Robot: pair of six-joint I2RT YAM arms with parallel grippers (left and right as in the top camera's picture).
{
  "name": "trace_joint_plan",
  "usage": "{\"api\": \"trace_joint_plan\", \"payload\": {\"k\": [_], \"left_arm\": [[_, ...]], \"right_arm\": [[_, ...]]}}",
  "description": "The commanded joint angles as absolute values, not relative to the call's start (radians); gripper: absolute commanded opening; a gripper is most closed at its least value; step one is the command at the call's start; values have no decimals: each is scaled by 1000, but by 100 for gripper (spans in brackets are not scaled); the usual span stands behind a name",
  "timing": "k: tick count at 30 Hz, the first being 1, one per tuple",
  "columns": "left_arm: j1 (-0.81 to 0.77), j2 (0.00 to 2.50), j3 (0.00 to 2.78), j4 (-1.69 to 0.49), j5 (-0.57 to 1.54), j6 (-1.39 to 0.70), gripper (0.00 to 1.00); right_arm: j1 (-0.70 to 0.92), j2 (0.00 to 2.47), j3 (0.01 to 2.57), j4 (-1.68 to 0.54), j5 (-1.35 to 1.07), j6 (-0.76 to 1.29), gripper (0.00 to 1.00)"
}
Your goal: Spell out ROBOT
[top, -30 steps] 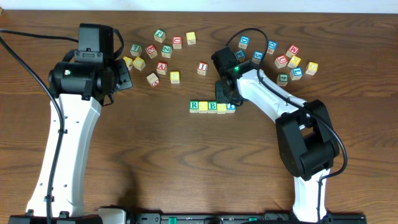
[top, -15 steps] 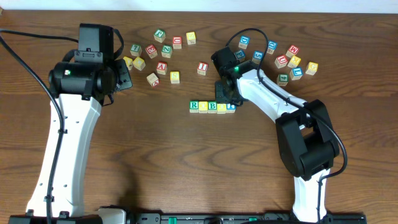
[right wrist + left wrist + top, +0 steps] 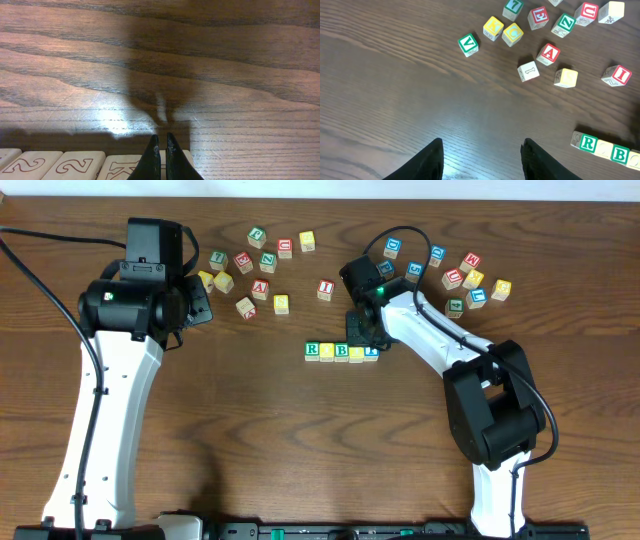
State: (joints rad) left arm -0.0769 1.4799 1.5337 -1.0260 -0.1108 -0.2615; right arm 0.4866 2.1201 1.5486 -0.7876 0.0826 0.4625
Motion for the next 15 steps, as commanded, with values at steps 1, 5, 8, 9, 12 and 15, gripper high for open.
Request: {"api": "trace_joint_plan", "payload": {"k": [1,5,8,9,12,15], "left_arm": [[-77,1483,1555,-1031,-117,-266,49],[-77,1483,1555,-1031,-117,-266,49],[-77,1483,1555,-1031,-117,-266,49],[-77,1483,1555,-1031,-117,-266,49],[-77,1483,1555,-1031,-117,-266,49],[-77,1483,1555,-1031,-117,-266,49]], "right_arm": [[495,2123,1542,-789,84,455,1],[496,2123,1542,-790,83,455,1],[498,2123,1542,-789,83,447,1],[498,2123,1542,-789,83,447,1],[499,2123,1542,-789,83,447,1],[499,2123,1542,-790,78,447,1]]}}
